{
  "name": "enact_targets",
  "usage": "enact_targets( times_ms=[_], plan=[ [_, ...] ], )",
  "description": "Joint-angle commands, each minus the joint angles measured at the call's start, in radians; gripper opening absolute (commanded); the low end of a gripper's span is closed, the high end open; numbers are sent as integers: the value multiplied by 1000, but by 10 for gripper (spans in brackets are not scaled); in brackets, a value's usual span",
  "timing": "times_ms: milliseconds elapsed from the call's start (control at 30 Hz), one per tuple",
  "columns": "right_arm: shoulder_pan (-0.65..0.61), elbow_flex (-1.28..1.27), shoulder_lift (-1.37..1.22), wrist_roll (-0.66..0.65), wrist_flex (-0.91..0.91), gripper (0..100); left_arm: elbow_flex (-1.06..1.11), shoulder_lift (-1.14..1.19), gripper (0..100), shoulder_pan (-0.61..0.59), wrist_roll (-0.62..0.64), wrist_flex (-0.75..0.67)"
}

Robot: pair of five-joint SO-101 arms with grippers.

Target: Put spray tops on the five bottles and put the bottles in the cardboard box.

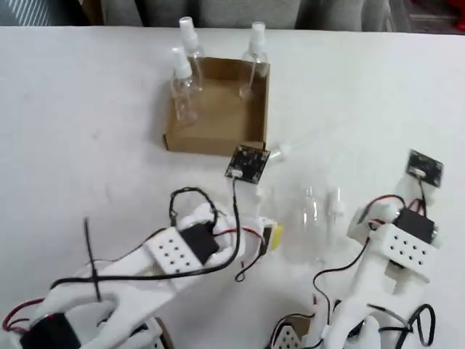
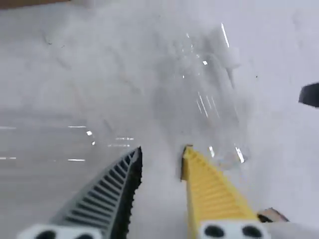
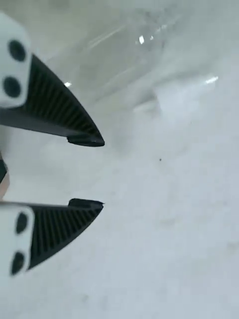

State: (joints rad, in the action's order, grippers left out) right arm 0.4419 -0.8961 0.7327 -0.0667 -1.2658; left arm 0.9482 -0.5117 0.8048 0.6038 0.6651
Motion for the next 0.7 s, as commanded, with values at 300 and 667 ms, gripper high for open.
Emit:
enact_targets(
  times_ms=[300,667],
  plan=[
    [-148,287,-73,-2,-30,138,189,-282,21,-51,-100,-28],
    [-456,666,-653,-184,-64,140,241,-289,21,-285,-304,0]
  ],
)
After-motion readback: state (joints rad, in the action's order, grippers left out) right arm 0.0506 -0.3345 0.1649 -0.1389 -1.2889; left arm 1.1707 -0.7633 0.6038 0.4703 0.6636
